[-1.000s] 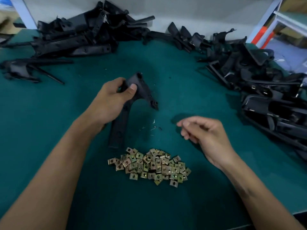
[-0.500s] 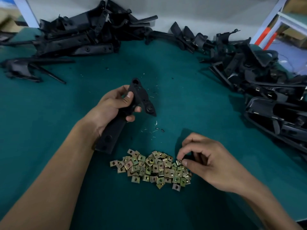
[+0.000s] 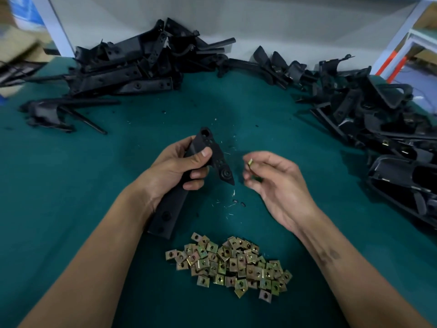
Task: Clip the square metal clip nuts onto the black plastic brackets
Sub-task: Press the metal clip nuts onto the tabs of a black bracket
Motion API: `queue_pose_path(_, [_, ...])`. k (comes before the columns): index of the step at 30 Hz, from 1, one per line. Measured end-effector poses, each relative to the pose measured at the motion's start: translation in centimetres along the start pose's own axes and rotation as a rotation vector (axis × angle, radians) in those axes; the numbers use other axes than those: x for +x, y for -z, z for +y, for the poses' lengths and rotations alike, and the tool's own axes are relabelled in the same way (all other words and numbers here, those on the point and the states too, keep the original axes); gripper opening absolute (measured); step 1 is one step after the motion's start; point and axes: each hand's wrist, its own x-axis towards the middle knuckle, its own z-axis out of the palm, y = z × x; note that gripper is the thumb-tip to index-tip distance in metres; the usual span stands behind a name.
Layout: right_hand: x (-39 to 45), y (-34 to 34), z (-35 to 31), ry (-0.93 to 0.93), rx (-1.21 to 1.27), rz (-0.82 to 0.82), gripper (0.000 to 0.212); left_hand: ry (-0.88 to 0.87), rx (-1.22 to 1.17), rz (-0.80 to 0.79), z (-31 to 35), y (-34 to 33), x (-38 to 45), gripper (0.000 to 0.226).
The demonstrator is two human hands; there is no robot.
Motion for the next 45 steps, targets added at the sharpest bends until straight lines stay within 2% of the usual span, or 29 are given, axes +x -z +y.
queue_pose_path(4, [3.0, -2.9, 0.9, -0.024, 0.251, 0.017, 0.013, -0.012, 0.014, 0.023, 0.0, -0.1, 0.1, 0.024])
queue_pose_path(6, [3.4, -3.2, 1.3, -0.017, 0.29, -0.024, 0.014, -0.018, 0.018, 0.033, -0.1, -0.1, 0.0, 0.021])
queue_pose_path(10, [3.5, -2.6, 1.4, -0.022, 0.249, -0.057, 0.016, -0.025, 0.037, 0.03, -0.1, -0.1, 0.0, 0.014])
queue_pose_path(15, [3.3, -1.9, 0.9, -0.081, 0.197, -0.109, 0.006, -0.033, 0.07, 0.013, -0.2, 0.1, 0.0, 0.012])
queue_pose_path(24, [2.6, -0.8, -0.2, 0.021, 0.063, -0.152, 0.004, -0.032, 0.081, -0.011, -0.3, 0.2, 0.0, 0.027])
queue_pose_path(30, [2.5, -1.3, 0.0, 0.076, -0.127, -0.102, 0.02, -0.046, 0.132, -0.031, -0.2, 0.1, -0.1, 0.03])
queue_pose_path(36, [2.2, -1.2, -0.6, 0.042, -0.078, -0.078, 0.014, -0.049, 0.159, -0.025, -0.2, 0.0, -0.2, 0.036])
queue_pose_path(42, [2.1, -1.3, -0.6, 0.016, -0.114, -0.055, 0.02, -0.058, 0.154, -0.001, -0.3, 0.0, -0.2, 0.026])
queue_pose_path(45, [2.1, -1.2, -0.7, 0.016, -0.122, -0.019, 0.014, -0.06, 0.153, 0.015, -0.2, -0.1, -0.2, 0.023])
